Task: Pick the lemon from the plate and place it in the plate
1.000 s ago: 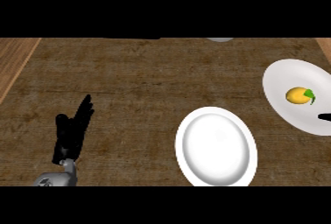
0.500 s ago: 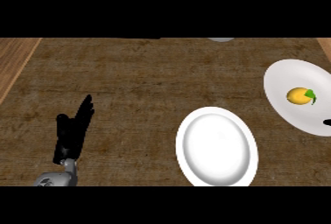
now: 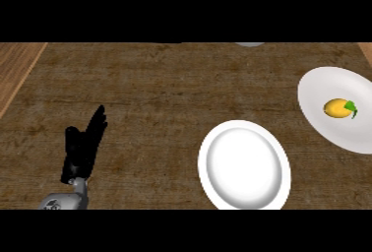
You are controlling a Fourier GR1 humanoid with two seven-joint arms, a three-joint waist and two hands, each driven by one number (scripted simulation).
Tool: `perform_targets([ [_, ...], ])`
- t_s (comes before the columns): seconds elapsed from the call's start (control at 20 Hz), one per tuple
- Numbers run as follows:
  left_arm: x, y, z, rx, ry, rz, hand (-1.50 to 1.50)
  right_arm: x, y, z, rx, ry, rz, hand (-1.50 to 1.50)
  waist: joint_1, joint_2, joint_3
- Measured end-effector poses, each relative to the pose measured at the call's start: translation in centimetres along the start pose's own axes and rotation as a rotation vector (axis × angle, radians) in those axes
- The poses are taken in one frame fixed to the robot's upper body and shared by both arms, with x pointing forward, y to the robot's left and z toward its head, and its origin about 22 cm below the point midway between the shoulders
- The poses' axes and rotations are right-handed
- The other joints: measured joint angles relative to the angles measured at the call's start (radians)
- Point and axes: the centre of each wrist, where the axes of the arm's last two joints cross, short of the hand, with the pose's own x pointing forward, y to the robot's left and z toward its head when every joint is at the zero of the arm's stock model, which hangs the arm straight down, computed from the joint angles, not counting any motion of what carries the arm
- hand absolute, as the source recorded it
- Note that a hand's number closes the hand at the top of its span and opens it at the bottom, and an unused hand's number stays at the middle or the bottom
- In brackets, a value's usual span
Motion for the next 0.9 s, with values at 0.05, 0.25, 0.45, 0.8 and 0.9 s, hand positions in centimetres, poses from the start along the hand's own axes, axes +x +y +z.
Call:
perform_targets([
  [0.05,0.0,-0.1,0.1,-0.001,0.000,0.002,0.00,-0.2,-0.3,0.3,-0.009,0.000,-0.003,-1.50,0.000,0.000,0.000],
  [0.25,0.0,0.1,-0.1,0.002,-0.007,0.003,0.00,-0.6,-1.1,1.1,-0.036,-0.002,-0.006,-1.50,-0.002,0.001,0.001],
  [0.45,-0.3,-0.3,0.0,0.004,-0.006,0.002,0.00,-0.7,-2.2,1.6,-0.075,0.006,-0.003,-1.50,-0.002,0.001,0.001],
  [0.8,-0.4,-0.4,-0.1,-0.001,-0.008,0.000,0.00,-1.1,-3.0,2.4,-0.137,0.038,0.020,-1.50,0.002,0.002,0.002],
  [0.9,-0.2,-0.2,-0.3,-0.005,-0.011,0.003,0.00,-1.2,-3.4,2.7,-0.143,0.041,0.028,-1.50,0.002,0.003,0.003],
])
